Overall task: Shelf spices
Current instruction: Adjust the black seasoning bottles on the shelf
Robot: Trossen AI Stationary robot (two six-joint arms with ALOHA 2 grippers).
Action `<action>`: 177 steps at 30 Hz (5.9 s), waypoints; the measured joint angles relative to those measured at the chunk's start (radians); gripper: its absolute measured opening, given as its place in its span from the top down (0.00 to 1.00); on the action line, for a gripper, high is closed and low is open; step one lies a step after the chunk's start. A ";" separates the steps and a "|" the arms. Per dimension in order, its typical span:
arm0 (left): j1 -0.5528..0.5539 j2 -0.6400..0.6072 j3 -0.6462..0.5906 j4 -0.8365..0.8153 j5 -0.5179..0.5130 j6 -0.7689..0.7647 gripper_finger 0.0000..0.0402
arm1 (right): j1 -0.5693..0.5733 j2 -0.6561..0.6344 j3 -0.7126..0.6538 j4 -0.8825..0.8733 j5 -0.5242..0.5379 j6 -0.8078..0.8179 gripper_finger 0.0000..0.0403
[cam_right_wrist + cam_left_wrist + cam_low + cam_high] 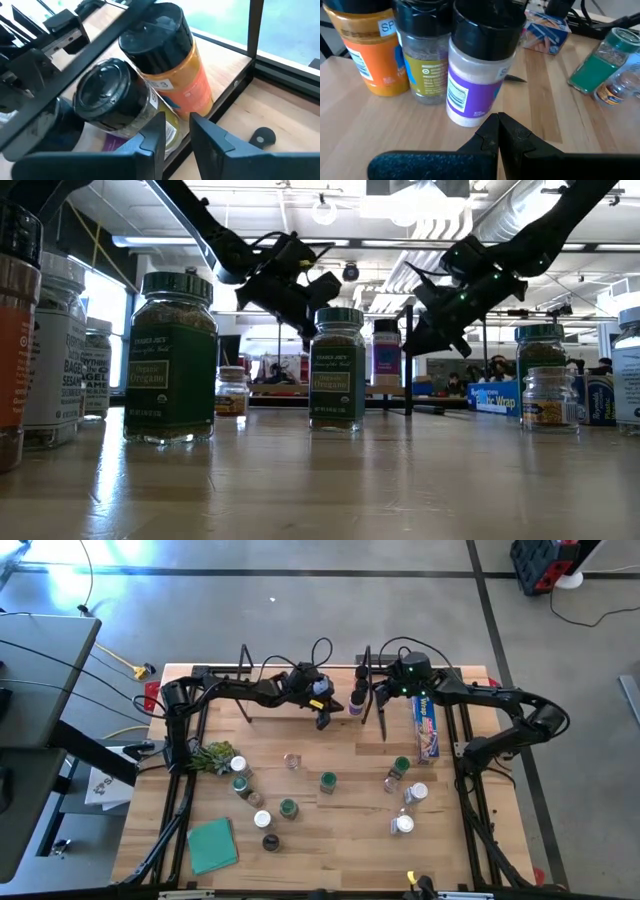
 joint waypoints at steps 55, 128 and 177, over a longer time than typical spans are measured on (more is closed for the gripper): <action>-0.049 0.051 0.026 0.138 -0.174 -0.018 1.00 | -0.006 -0.041 0.000 0.013 0.061 0.026 0.80; 0.049 0.059 0.038 0.217 -0.226 -0.034 1.00 | 0.074 0.032 0.000 0.144 0.278 0.026 0.80; 0.053 0.059 0.038 0.134 -0.226 0.018 1.00 | 0.027 -0.122 -0.001 -0.149 0.428 -0.057 0.80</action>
